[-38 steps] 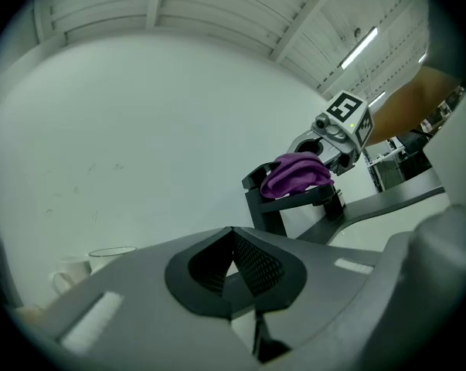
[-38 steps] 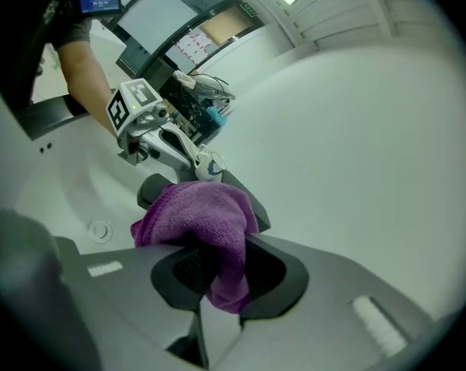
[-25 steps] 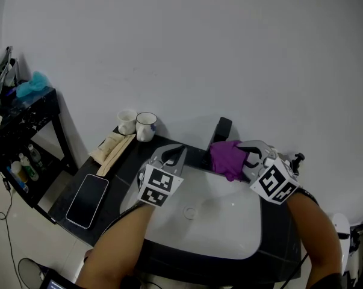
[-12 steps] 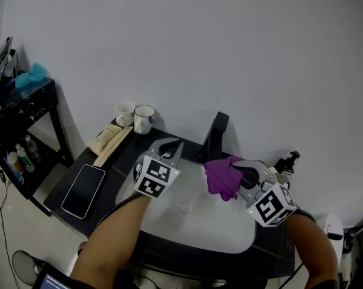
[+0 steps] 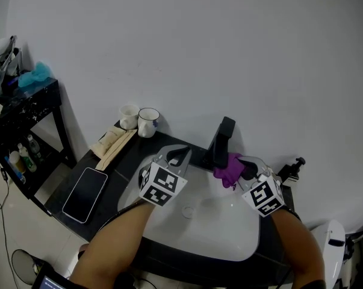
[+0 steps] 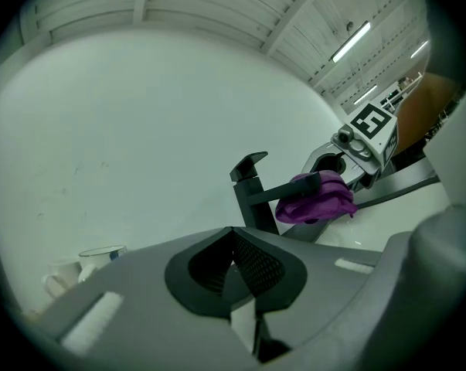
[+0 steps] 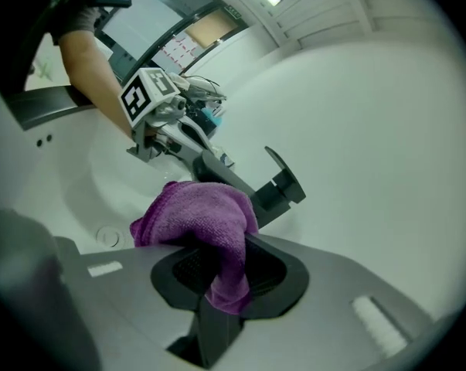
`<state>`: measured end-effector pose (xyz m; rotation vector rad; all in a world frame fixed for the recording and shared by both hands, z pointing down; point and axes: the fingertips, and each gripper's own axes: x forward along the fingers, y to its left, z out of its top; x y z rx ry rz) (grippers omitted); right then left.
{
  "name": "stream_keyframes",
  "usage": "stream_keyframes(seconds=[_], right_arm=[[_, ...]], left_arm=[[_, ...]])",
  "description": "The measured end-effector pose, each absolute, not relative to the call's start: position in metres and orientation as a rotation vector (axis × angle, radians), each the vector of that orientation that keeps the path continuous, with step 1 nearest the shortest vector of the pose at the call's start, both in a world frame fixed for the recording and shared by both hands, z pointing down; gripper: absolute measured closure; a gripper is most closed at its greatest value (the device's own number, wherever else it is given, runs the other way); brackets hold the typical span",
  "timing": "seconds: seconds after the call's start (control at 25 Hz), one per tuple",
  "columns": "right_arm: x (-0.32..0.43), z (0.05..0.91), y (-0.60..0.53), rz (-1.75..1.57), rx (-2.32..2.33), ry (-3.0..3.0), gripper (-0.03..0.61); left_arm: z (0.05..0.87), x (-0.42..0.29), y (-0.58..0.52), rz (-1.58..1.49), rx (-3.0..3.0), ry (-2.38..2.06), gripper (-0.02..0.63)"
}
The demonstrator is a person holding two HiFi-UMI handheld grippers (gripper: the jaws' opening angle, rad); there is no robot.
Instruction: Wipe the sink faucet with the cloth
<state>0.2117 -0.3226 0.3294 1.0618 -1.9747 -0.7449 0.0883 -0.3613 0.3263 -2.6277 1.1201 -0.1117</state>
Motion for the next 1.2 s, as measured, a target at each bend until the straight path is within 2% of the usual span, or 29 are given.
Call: stream_keyframes(seconds=[0.64,0.92,1.2], right_arm=[[0.202,0.354,-0.359,-0.713,1.034,-1.962,0.502],[0.198,0.380,-0.352,-0.716,0.941,-1.909,0.502],[0.195,0.368,-0.318,-0.740,0.943,-1.937,0.502]], left_arm=[[0.322,0.088,-0.362,-0.090,-2.628,1.107,0.597],[0.324,0.093,-0.361,-0.095,-2.640,1.083,0.597],[0.324,0.093,-0.360,-0.110,-2.638,1.076,0.597]])
